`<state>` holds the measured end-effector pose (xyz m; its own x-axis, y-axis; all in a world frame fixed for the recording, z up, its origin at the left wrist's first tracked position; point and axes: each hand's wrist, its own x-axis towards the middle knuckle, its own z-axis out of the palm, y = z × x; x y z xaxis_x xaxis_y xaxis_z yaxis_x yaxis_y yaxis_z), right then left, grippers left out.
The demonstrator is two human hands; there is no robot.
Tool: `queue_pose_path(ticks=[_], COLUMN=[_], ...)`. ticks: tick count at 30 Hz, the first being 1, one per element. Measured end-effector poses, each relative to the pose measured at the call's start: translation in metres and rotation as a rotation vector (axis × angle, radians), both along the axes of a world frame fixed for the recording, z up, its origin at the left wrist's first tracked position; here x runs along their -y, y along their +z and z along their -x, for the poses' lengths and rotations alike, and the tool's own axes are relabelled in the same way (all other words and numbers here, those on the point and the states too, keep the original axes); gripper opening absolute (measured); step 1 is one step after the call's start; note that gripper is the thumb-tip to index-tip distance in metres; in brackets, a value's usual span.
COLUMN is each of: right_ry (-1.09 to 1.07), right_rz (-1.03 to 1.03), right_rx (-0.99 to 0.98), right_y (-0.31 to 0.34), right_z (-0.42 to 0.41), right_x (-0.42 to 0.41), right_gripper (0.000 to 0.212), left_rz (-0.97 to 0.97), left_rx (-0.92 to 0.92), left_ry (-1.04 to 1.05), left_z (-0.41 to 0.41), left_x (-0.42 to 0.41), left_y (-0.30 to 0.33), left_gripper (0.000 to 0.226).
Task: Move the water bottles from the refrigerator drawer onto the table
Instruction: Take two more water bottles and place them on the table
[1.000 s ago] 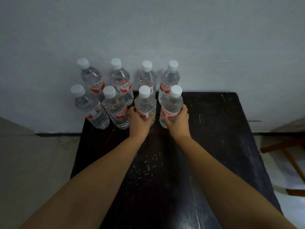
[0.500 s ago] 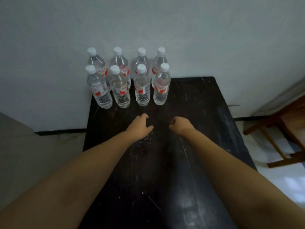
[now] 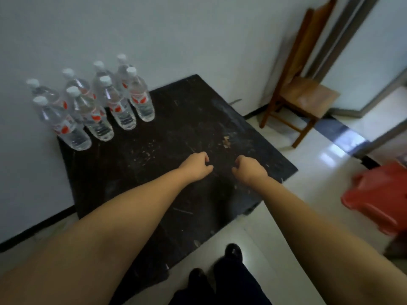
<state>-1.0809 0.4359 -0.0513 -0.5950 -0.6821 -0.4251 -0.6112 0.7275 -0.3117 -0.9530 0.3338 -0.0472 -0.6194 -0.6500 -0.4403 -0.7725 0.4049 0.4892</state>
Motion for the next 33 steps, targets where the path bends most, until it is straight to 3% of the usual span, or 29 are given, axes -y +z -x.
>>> queue_pose_path(ticks=[4, 12, 25, 33], right_ry=[-0.178, -0.546, -0.855, -1.067], right_rz=[0.011, 0.009, 0.007, 0.053], right_rx=[0.004, 0.002, -0.035, -0.073], right_y=[0.004, -0.001, 0.008, 0.024], right_z=[0.031, 0.065, 0.062, 0.081], right_x=[-0.081, -0.272, -0.580, -0.711], right_gripper=[0.024, 0.036, 0.034, 0.028], left_rz=[-0.022, -0.055, -0.042, -0.043], left_rx=[-0.021, -0.044, -0.056, -0.090], left_ry=[-0.204, -0.550, -0.879, -1.086], left_z=[0.056, 0.135, 0.182, 0.232], left_x=[-0.055, -0.219, -0.514, -0.656], left_y=[0.004, 0.000, 0.002, 0.011], left_gripper=[0.037, 0.040, 0.041, 0.037])
